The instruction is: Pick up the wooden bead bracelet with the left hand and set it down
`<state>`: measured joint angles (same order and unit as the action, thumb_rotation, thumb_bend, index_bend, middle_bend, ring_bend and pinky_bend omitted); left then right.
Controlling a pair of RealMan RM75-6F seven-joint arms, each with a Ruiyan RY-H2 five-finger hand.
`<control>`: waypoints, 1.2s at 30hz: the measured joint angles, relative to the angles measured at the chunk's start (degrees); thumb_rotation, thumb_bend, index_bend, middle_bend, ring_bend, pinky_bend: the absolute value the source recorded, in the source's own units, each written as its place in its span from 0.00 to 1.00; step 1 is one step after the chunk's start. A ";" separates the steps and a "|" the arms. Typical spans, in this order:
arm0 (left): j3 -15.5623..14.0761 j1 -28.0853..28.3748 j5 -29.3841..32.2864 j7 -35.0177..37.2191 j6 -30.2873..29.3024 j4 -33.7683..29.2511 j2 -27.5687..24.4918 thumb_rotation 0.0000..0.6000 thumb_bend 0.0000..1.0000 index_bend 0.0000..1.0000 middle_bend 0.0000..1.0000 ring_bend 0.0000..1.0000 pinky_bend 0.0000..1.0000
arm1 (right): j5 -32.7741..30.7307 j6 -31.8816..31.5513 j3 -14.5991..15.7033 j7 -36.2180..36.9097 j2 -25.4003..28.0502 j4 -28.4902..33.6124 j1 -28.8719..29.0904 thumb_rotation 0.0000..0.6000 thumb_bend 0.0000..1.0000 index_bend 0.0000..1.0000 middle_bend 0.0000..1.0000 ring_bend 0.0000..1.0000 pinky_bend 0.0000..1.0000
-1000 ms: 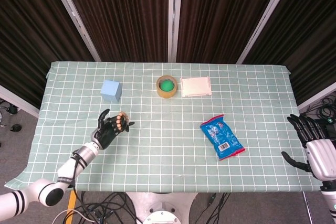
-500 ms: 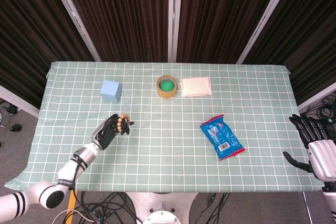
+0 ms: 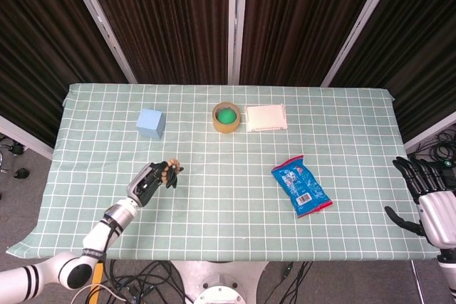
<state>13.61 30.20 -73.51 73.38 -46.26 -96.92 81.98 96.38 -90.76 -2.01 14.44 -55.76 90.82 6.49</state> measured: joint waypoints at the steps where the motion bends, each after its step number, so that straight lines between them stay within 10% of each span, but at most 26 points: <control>1: 0.01 -0.05 0.17 -0.14 -0.01 -0.12 0.03 0.54 0.55 0.71 0.79 0.63 0.14 | 0.09 -0.16 0.00 -0.04 -0.06 -0.06 -0.04 1.00 0.14 0.00 0.08 0.00 0.00; 13: 0.11 -0.33 0.50 -1.71 0.37 -1.03 0.09 0.57 0.61 0.71 0.79 0.63 0.14 | 0.23 -0.60 0.04 -0.02 -0.32 -0.44 -0.26 1.00 0.14 0.00 0.08 0.00 0.00; 25: -0.34 -0.75 -1.40 -3.20 -0.44 -1.83 -0.18 0.36 0.75 0.62 0.71 0.56 0.14 | 0.45 -0.47 0.16 -0.18 -0.16 -0.05 -0.19 1.00 0.14 0.00 0.08 0.00 0.00; 36: -0.60 -0.81 -2.15 -3.51 -0.97 -2.73 -0.30 0.50 0.88 0.56 0.67 0.50 0.14 | 0.46 -0.92 0.22 0.14 -0.03 -0.11 -0.48 1.00 0.14 0.00 0.08 0.00 0.00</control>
<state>13.01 29.39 -75.66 69.86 -47.23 -99.65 81.68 96.84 -91.68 -1.79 14.59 -55.79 90.71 6.01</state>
